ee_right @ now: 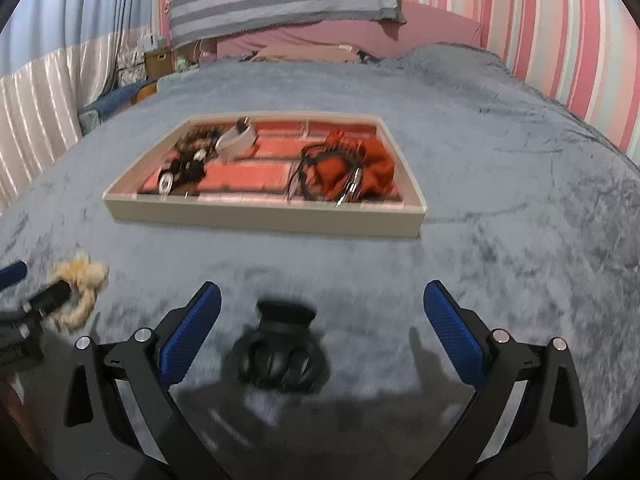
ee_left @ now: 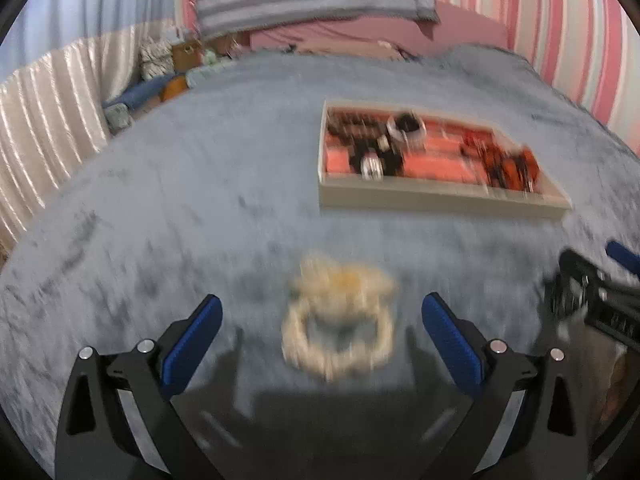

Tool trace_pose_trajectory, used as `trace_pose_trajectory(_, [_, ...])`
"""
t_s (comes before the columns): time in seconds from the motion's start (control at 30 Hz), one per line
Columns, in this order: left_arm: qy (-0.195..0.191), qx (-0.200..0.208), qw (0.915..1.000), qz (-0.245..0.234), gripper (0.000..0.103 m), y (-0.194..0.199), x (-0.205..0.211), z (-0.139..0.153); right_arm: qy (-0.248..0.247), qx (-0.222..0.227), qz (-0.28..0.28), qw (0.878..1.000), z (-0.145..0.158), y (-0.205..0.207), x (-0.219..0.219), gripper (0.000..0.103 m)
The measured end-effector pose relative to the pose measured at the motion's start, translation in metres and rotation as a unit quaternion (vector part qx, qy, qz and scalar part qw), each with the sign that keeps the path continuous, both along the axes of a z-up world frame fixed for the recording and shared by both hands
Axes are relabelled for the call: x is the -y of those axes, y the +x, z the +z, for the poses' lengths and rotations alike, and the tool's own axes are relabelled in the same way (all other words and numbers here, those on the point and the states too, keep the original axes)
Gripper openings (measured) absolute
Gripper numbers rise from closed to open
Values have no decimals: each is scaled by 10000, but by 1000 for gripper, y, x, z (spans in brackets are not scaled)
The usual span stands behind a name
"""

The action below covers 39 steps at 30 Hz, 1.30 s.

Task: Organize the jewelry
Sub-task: 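Grasp the cream flower scrunchie with the left tool while the right tool grasps the black claw clip, then carry the cream scrunchie and claw clip into the tray and open both tools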

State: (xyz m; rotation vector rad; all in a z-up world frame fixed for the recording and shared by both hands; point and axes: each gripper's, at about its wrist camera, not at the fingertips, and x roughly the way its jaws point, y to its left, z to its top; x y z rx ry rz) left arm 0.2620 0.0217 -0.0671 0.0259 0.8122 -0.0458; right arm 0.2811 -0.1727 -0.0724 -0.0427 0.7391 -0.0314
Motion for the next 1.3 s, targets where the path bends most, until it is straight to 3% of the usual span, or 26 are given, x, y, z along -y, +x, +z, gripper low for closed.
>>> trace_pose_trajectory(0.1, [292,-38,9996,46,98,5,6,-10,-60,-117,-1,9999,-10,-2,-5,99])
trace_pose_trajectory(0.27, [-144,-300,9994,5,98,19,-5,-21,-62,-173,3,9998,-14,0,-4,97])
trace_pose_trajectory(0.4, [-298,-448,9985,-31,94,31,-9,-25,82,-369,51,9993,-22,4,-1,76])
trace_pose_trajectory(0.5, [-187,-403,9989,-138,76,29,-4,-25,307,-480,168,9982,-25,6,3,57])
trace_pose_trajectory(0.57, [-93,-334,9992,-192,53,28,-1,-24,385,-475,205,9979,-25,6,2,49])
trace_pose_trajectory(0.67, [-140,-299,9993,-166,29,30,-5,-23,404,-462,236,9978,-25,5,2,47])
trace_pose_trajectory(0.77, [-297,-274,9991,-101,20,31,-13,-21,443,-444,223,9978,-24,5,2,47])
trace_pose_trajectory(1.0, [-353,-2,9993,-94,14,24,-16,-11,404,-253,143,9988,-15,1,6,47])
trace_pose_trajectory(1.3, [-367,520,9975,-322,14,32,5,37,383,166,9,9991,23,12,19,47])
